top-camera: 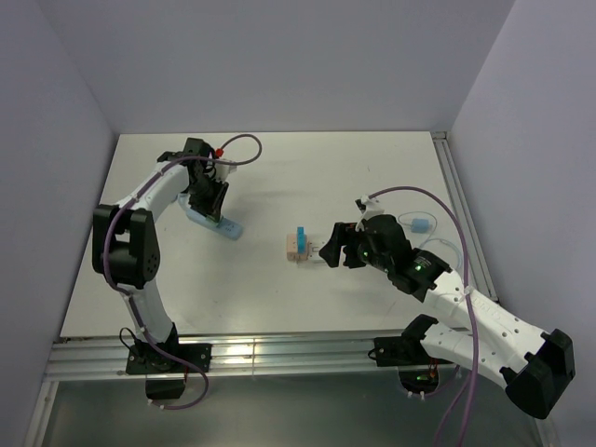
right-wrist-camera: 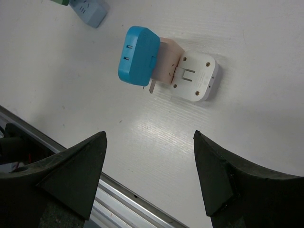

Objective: Insert the plug

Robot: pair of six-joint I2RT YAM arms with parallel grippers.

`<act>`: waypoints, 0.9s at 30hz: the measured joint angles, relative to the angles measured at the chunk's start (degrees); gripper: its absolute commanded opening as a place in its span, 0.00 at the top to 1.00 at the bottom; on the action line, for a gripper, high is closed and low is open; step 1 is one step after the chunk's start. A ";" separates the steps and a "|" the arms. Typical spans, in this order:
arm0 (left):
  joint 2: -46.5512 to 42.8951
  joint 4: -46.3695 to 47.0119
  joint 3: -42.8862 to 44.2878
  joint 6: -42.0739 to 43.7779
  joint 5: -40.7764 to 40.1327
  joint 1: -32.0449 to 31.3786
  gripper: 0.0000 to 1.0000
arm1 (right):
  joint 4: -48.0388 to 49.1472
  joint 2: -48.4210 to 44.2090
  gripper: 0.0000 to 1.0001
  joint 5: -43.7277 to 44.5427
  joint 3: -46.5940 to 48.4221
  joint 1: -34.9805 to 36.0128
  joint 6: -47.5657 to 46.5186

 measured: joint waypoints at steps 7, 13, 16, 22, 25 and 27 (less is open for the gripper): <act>1.22 -0.04 0.33 0.02 0.44 0.00 1.00 | 0.02 0.00 0.20 -0.04 0.00 -0.13 0.00; 3.39 -2.71 3.26 0.00 0.55 0.00 1.00 | 0.02 0.00 0.20 -0.04 0.00 -0.15 0.00; 4.90 -4.74 5.57 0.00 0.68 0.02 1.00 | 0.02 0.02 0.20 -0.07 0.00 -0.20 0.02; 7.02 -7.06 8.28 -0.24 0.72 0.04 1.00 | 0.02 0.04 0.20 -0.20 0.00 -0.50 0.00; 5.75 -5.38 5.99 -0.50 0.61 0.02 1.00 | 0.02 0.22 0.20 -0.22 0.00 -0.52 0.02; 4.63 -3.69 4.04 -0.70 0.00 -0.31 1.00 | 0.07 0.46 0.20 -0.28 0.00 -0.55 0.00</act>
